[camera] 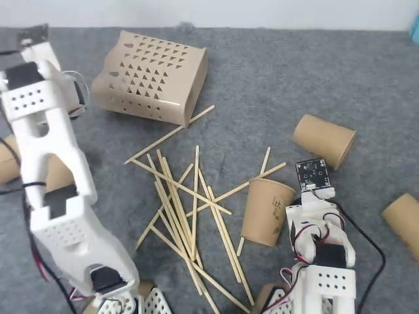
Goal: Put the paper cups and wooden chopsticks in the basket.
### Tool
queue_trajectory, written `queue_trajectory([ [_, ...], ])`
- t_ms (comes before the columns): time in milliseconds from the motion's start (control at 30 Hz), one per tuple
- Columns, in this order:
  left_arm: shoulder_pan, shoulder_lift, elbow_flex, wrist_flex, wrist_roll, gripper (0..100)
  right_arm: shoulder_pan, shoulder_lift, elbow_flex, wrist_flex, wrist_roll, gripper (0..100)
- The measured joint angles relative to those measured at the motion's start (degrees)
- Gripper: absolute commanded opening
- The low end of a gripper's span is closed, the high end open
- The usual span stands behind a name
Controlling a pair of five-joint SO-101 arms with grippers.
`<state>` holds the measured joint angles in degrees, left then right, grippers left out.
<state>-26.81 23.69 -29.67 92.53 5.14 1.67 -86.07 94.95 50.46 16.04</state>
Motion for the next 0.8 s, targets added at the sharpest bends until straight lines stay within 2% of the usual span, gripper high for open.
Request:
queue_trajectory([
  [167, -1.1, -8.0, 13.1, -8.8, 0.0, 1, 0.0, 0.0, 0.0, 0.0, 0.0, 0.9],
  [267, -0.8, -16.4, 24.6, -17.0, -0.1, 1, 0.0, 0.0, 0.0, 0.0, 0.0, 0.9],
  [433, -1.0, -30.6, 46.5, -37.6, -0.1, 1, 0.0, 0.0, 0.0, 0.0, 0.0, 0.9],
  [533, -1.0, -32.9, 56.1, -51.3, -0.1, 1, 0.0, 0.0, 0.0, 0.0, 0.0, 0.9],
  [667, -1.0, -30.6, 57.2, -62.0, -0.3, 1, 0.0, 0.0, 0.0, 0.0, 0.0, 0.9],
  [800, -1.0, -19.7, 50.9, -66.4, 2.1, 1, 0.0, 0.0, 0.0, 0.0, 0.0, 0.9],
])
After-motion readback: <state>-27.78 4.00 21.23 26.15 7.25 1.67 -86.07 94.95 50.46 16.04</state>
